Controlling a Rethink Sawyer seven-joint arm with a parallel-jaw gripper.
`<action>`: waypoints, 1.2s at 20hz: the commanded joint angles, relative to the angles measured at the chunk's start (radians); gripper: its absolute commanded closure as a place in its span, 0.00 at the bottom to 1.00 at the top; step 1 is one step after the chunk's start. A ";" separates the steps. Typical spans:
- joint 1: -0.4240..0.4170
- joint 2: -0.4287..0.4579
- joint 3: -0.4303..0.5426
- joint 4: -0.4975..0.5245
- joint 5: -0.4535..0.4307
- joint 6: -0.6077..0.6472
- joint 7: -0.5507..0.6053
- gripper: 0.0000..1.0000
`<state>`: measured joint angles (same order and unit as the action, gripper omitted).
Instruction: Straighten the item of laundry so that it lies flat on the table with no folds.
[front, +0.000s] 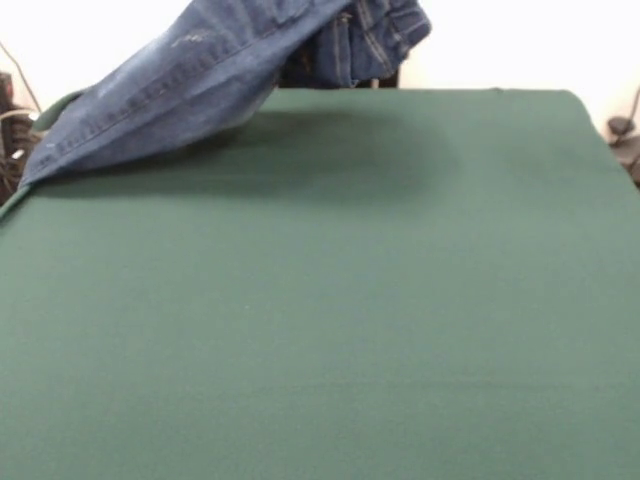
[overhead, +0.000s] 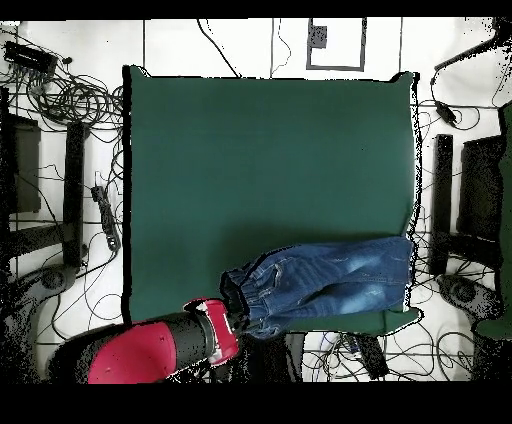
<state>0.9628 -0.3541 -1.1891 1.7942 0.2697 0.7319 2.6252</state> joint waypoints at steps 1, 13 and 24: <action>0.031 0.027 -0.003 -0.117 0.080 0.150 0.313 1.00; 0.056 0.025 -0.015 -0.181 0.120 0.270 0.345 1.00; 0.094 0.073 -0.030 -0.242 0.163 0.335 0.425 1.00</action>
<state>1.0367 -0.3216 -1.2476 1.6345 0.3616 0.9701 2.7031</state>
